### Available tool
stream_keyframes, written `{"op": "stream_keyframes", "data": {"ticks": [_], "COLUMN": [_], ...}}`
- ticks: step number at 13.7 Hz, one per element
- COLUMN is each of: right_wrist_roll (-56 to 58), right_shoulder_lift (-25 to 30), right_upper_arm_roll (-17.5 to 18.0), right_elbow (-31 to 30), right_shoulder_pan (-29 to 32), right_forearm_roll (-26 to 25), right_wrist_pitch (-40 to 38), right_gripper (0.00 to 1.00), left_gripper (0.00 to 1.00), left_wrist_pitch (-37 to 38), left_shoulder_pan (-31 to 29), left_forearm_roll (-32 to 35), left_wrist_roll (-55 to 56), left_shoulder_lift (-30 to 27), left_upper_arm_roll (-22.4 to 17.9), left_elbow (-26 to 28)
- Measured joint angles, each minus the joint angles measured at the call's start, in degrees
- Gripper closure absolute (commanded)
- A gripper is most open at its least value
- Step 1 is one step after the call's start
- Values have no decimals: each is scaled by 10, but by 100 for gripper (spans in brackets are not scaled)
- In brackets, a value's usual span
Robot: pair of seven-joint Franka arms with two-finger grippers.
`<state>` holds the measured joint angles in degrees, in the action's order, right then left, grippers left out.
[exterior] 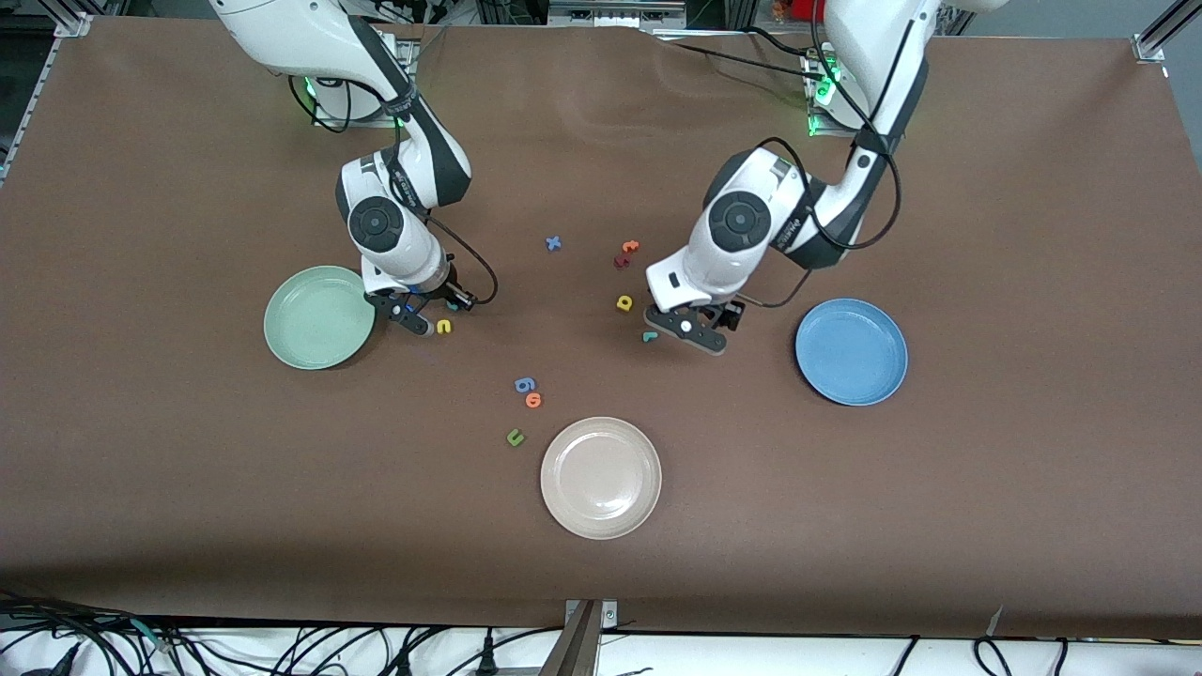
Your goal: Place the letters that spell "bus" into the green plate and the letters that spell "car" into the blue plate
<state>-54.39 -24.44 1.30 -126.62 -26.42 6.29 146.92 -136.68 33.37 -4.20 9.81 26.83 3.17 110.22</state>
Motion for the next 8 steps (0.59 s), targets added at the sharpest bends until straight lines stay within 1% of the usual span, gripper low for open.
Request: {"op": "stream_keyframes", "data": {"ticks": [1,3,5,6,8], "right_wrist_roll": [0,0,0,0,0], "right_shoulder_lift": [0,1,3,5,15], "right_upper_arm_roll": [0,0,-1,-3,-17], "right_elbow": [1,4,16,29,72], "right_shoulder_pan": [0,0,0,0,0], "right_forearm_roll": [0,0,0,0,0], "right_wrist_pitch": [0,-4,-25,-48,-129], "right_gripper": [99,100,100,100,100], "left_gripper": [0,0,0,1,1], "left_wrist_pitch": [-31,-74,-89,-91,-108], "left_shoulder_pan": [11,28,42,46,53], "left_forearm_roll": [7,47,92,104,109], "left_wrist_roll": [15,65,131,158,188], "left_shoulder_lift": [-7,-16,-18,-18,-18], "left_upper_arm_roll": [0,0,0,0,1], "left_elbow": [32,80,102,106,111]}}
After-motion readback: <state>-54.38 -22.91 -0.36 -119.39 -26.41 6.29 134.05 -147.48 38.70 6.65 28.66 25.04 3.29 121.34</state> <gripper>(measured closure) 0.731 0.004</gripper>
